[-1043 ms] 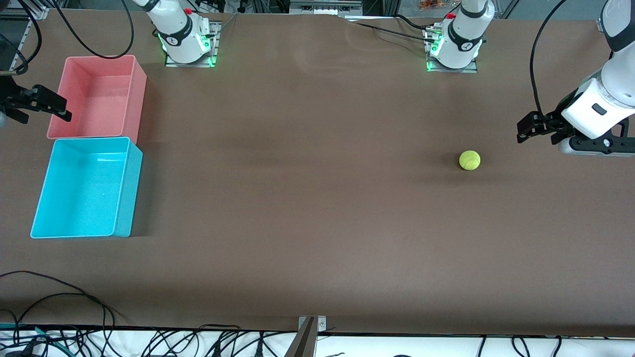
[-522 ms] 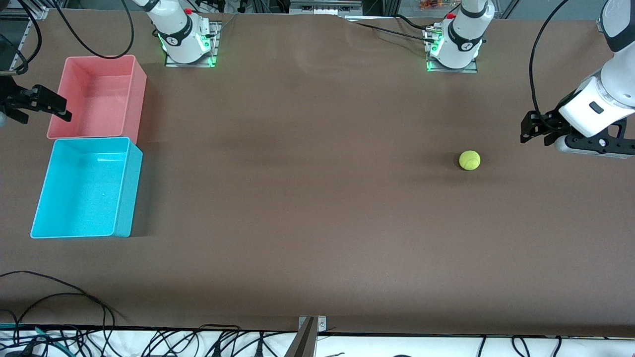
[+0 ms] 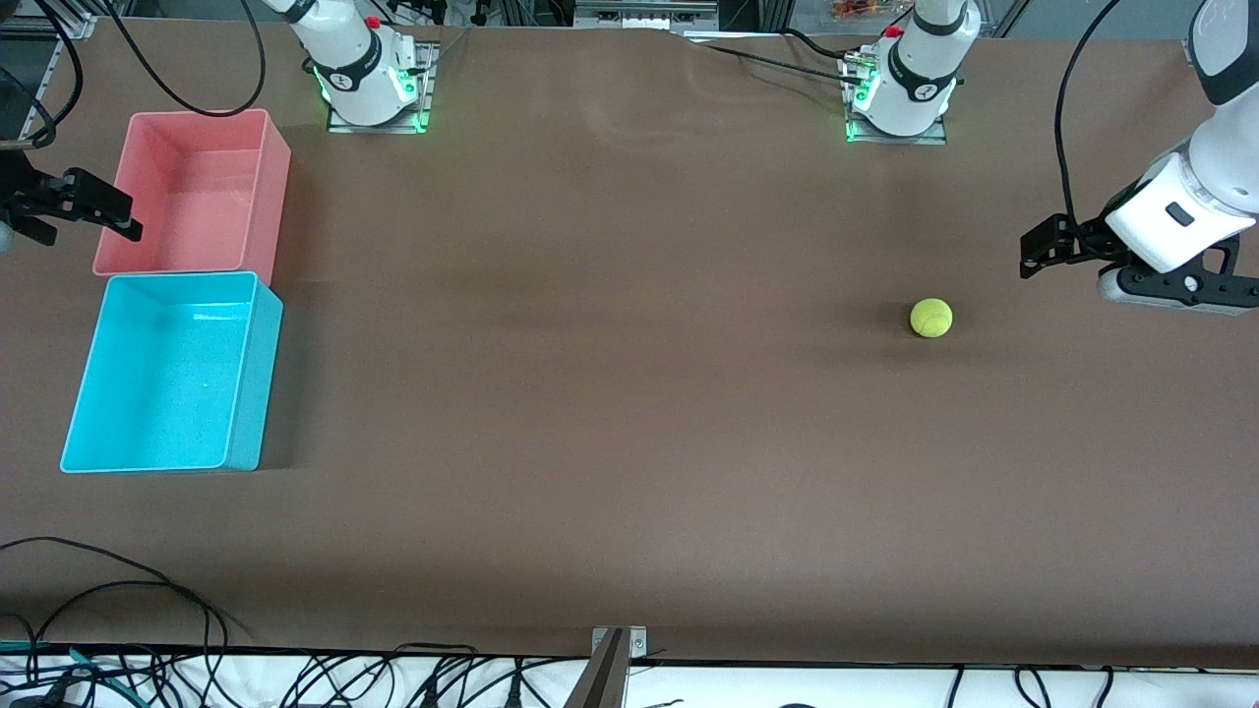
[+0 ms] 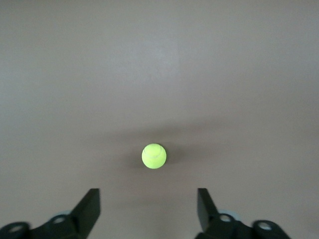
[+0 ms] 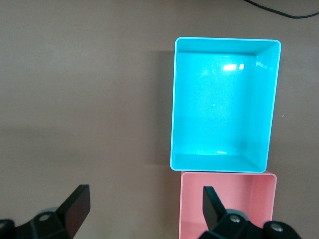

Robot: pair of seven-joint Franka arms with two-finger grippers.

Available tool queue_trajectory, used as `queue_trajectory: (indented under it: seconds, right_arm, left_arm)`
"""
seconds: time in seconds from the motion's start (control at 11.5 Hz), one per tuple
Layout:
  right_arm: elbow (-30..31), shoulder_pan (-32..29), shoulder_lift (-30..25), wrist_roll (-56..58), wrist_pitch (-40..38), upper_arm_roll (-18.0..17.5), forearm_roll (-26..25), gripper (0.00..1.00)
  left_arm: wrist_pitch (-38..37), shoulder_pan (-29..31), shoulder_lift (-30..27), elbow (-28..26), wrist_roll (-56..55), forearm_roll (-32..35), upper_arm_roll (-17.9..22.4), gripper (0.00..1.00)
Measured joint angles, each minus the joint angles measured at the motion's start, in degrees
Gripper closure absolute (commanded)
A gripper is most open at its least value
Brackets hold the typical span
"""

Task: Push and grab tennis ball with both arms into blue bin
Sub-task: 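Lower the left gripper down beside the yellow tennis ball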

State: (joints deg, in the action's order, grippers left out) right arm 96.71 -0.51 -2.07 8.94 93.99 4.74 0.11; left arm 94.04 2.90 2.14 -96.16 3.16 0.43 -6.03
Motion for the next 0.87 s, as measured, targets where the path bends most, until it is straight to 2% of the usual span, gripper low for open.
queue_trajectory:
  seconds: [0.09, 0.26, 0.61, 0.87]
  right_arm:
    - [-0.01, 0.0, 0.0, 0.0, 0.0, 0.0, 0.0, 0.0]
    - [-0.01, 0.0, 0.0, 0.0, 0.0, 0.0, 0.0, 0.0]
    - [-0.03, 0.0, 0.0, 0.0, 0.0, 0.0, 0.0, 0.0]
    - [-0.04, 0.0, 0.01, 0.0, -0.05, 0.0, 0.0, 0.0]
  left_arm:
    - [0.29, 0.03, -0.02, -1.25, 1.41, 0.0, 0.01, 1.0]
    - [5.54, 1.11, -0.12, -5.05, 11.88, 0.0, 0.08, 1.0]
    - [19.59, 8.66, -0.9, -15.97, 47.99, -0.27, 0.25, 1.0]
    - [27.86, 10.45, -1.88, -24.31, 69.48, -1.2, 0.28, 1.0]
